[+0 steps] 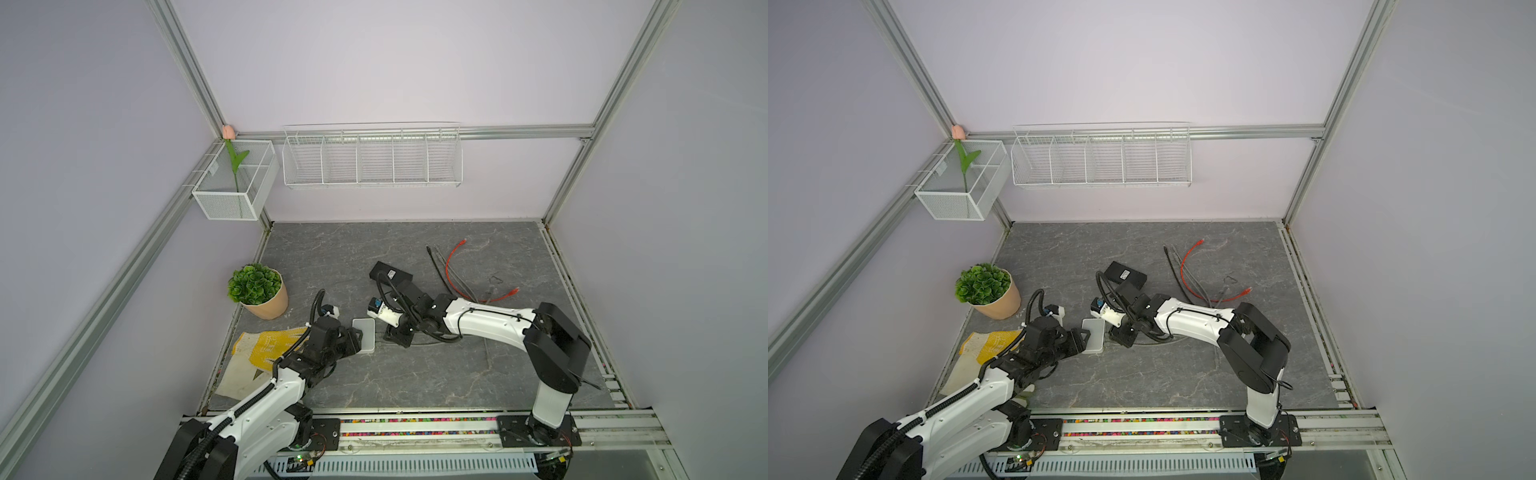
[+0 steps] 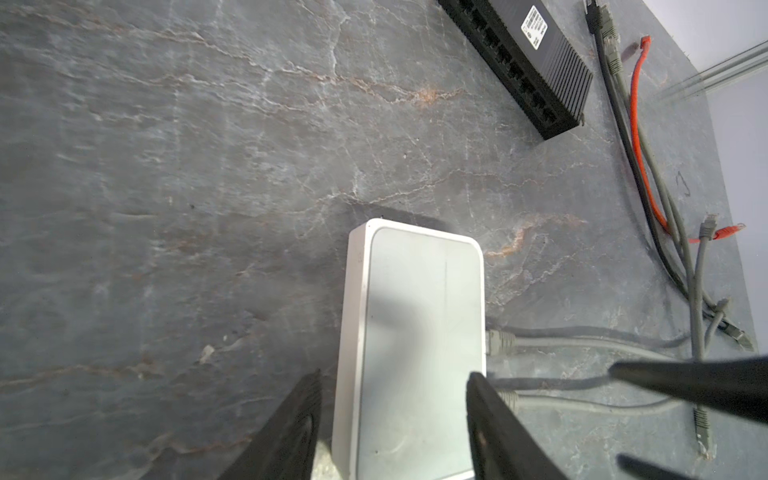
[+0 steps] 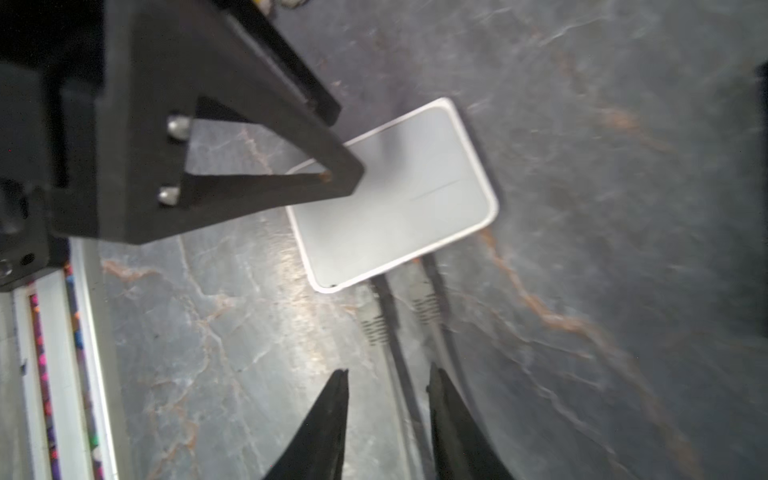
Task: Insert the plug into the switch port
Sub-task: 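Move right gripper to the black cable beside the red cable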
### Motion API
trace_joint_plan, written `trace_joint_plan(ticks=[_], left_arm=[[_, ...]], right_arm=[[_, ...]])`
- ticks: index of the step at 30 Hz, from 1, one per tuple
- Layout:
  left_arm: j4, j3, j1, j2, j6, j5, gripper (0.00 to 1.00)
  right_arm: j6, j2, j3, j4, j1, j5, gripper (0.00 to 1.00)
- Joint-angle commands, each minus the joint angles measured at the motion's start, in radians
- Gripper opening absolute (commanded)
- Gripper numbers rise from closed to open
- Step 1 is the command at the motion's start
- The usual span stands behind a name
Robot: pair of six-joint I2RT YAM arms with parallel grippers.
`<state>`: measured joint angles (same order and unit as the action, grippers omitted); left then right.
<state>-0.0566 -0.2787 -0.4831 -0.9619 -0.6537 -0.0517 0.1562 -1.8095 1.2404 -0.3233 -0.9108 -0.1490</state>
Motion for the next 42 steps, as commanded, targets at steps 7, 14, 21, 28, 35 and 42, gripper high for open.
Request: trace_joint_plan(ticks=[7, 14, 21, 28, 35, 42], left_arm=[[0.106, -0.062, 0.015, -0.114, 0.002, 0.003, 0.57], [0.146, -0.100, 0.015, -0.207, 0.007, -0.011, 0.57], [0.167, -0.147, 0.015, -0.297, 0.006, -0.056, 0.57], [0.172, -0.219, 0.016, -0.403, 0.025, -0.135, 0.55], [0.124, -0.228, 0.020, -0.352, 0.024, -0.070, 0.55], [0.053, -0.209, 0.036, -0.187, 0.040, 0.005, 0.57]], right_arm=[[-0.089, -0.007, 0.118, -0.129, 0.252, 0.209, 0.39], [-0.098, -0.029, 0.080, -0.137, 0.366, 0.247, 0.39], [-0.105, -0.083, 0.060, -0.131, 0.421, 0.259, 0.39], [-0.113, -0.113, 0.056, -0.122, 0.447, 0.246, 0.39], [-0.118, -0.138, 0.082, -0.144, 0.458, 0.231, 0.38], [-0.121, -0.203, 0.150, -0.213, 0.467, 0.221, 0.36]])
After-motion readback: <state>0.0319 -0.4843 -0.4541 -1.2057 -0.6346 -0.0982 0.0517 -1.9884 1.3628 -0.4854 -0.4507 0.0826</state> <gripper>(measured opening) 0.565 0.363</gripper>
